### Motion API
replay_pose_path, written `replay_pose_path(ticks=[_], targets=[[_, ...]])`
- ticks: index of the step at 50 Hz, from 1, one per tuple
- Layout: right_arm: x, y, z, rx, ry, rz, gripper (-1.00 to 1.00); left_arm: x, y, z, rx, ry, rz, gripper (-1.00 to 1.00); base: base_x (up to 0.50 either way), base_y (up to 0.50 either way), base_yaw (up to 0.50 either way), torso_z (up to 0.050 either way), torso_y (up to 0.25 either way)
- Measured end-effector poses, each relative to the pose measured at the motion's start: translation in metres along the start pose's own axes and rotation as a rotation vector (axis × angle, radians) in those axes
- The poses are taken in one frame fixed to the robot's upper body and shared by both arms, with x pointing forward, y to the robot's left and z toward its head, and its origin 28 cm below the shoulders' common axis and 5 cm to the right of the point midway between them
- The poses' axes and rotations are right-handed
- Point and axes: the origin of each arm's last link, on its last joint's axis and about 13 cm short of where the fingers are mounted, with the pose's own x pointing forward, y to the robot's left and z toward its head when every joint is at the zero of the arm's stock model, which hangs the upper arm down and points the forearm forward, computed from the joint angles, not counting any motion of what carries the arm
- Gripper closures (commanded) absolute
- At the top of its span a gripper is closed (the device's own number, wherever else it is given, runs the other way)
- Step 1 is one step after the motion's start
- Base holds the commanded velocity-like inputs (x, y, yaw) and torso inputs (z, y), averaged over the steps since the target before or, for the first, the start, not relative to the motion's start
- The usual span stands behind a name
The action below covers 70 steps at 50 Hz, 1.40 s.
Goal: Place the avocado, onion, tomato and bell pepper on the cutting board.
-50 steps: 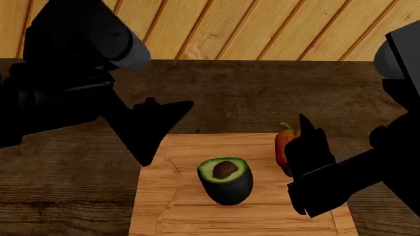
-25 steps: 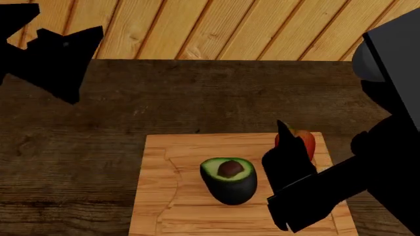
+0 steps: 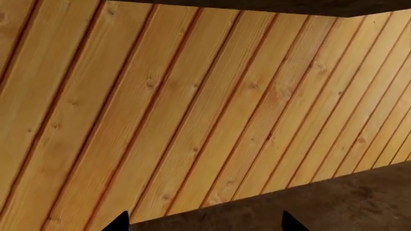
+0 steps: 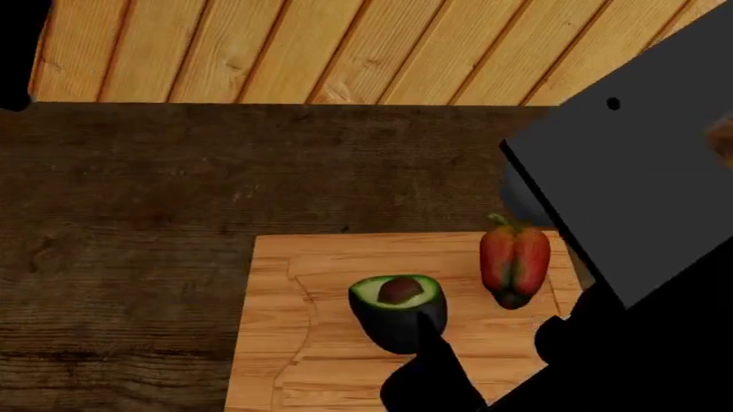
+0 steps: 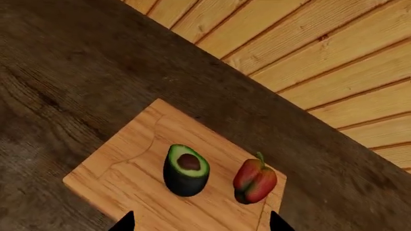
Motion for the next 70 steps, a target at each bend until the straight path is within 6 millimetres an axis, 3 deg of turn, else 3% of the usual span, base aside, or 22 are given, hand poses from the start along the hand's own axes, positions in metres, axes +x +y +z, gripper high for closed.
replay_pose_path(ticks=[13, 30, 70], targets=[[-0.027, 0.012, 0.002, -0.023, 0.108, 0.022, -1.0, 0.001, 0.001, 0.002, -0.005, -0.019, 0.001, -1.0, 0.0, 0.0, 0.0, 0.0, 0.0], [-0.053, 0.02, -0.009, -0.019, 0.227, 0.046, -1.0, 0.01, 0.0, 0.002, 0.014, -0.026, -0.008, -1.0, 0.0, 0.0, 0.0, 0.0, 0.0], [-0.065, 0.019, -0.035, -0.056, 0.428, 0.016, -1.0, 0.013, -0.003, 0.001, 0.023, -0.032, -0.02, -1.0, 0.0, 0.0, 0.0, 0.0, 0.0]])
